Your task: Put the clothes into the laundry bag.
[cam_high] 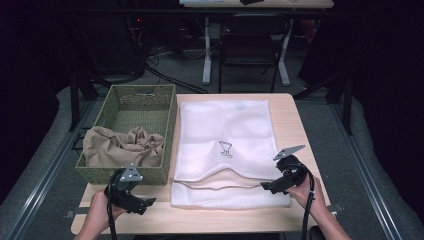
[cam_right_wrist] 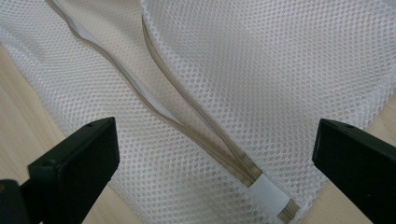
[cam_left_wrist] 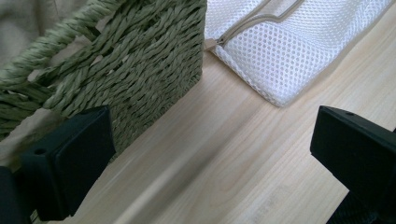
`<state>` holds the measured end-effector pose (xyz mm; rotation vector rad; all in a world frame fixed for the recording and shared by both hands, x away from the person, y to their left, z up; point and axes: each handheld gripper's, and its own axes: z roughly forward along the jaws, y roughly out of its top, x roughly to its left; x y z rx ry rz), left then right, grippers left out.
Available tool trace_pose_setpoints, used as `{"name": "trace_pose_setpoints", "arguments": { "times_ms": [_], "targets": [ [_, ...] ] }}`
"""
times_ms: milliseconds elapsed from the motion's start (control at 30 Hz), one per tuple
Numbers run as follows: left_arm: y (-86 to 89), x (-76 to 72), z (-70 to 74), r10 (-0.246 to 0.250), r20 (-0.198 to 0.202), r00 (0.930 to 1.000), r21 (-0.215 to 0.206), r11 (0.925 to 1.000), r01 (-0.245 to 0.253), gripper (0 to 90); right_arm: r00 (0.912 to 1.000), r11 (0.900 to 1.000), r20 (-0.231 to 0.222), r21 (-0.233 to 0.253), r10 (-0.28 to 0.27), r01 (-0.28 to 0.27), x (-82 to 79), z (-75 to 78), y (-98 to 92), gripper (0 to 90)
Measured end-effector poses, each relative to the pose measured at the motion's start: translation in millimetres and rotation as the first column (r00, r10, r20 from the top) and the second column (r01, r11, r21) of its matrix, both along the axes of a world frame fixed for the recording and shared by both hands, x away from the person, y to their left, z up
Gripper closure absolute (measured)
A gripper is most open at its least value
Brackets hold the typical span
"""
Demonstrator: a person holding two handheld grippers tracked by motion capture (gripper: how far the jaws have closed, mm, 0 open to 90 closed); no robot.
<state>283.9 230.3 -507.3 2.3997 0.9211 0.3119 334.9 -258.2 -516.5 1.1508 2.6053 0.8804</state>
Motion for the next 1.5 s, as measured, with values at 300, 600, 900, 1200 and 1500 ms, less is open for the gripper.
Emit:
{"name": "trace_pose_setpoints", "arguments": {
  "times_ms": [300, 600, 900, 1200, 1500],
  "targets": [
    [-0.5, -0.6, -0.8, -0.004, -0.002, 1.0000, -0.004, 1.0000, 0.004, 0.0, 0.9999, 1.000, 0.004, -0.001, 0.010, -0.010, -0.8, 1.2, 2.5, 0.5],
    [-1.7, -0.4, -0.8, -0.005, 0.000, 1.0000, -0.006, 1.0000, 0.005, 0.0, 0.9996, 1.000, 0.009, 0.005, 0.027, -0.027, -1.7, 2.5, 6.9, 0.5],
    [-7.5, -1.4, -2.9, -0.017, 0.001, 0.9999, 0.004, 0.9999, 0.017, 0.0, 0.9981, 0.998, 0.017, 0.010, 0.059, -0.059, 0.3, 4.4, 17.8, 0.4],
    [-7.0, -2.2, -4.8, -0.015, 0.007, 0.9999, 0.004, 0.9999, 0.015, 0.0, 0.9956, 0.996, 0.019, 0.011, 0.092, -0.092, 7.2, 6.7, 36.4, 0.5],
    [-8.0, -0.9, -6.3, -0.019, 0.001, 0.9998, 0.001, 0.9998, 0.019, 0.0, 0.9901, 0.990, 0.008, -0.018, 0.140, -0.140, 21.9, 1.6, 63.6, 0.5]
  ]
}}
